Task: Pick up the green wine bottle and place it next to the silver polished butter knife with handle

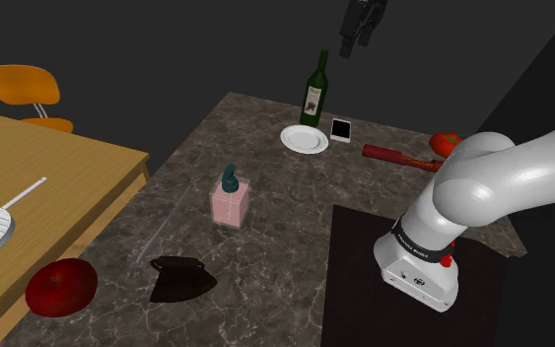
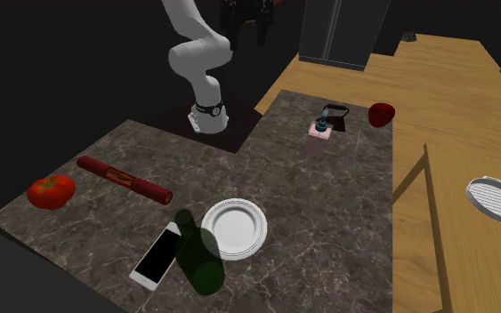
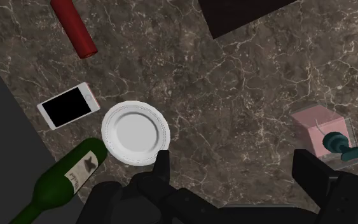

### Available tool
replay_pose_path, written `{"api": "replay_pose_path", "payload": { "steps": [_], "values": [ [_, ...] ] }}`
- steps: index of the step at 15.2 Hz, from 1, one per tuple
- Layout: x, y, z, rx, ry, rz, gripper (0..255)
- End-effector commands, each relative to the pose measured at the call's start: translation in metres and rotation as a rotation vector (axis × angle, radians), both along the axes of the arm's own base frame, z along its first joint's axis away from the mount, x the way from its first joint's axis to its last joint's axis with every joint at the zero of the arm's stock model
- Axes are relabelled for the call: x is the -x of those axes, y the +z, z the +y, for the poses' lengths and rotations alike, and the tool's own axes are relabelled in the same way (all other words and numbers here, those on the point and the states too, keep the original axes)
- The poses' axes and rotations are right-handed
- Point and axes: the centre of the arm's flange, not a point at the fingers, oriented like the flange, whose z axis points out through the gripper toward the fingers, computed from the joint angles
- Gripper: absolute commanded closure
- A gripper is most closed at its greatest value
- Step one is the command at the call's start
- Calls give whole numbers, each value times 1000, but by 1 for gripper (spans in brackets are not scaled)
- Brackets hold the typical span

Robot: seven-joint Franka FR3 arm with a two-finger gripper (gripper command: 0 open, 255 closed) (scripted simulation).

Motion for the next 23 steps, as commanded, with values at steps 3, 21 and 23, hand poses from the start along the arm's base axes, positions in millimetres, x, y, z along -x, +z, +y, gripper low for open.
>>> {"api": "replay_pose_path", "payload": {
  "steps": [3,21,23],
  "values": [
    [-15,-7,-20,-2,-3,-3,0],
    [-150,-70,-205,-18,-27,-32,0],
    [-164,-77,-226,-20,-30,-35,0]
  ]
}}
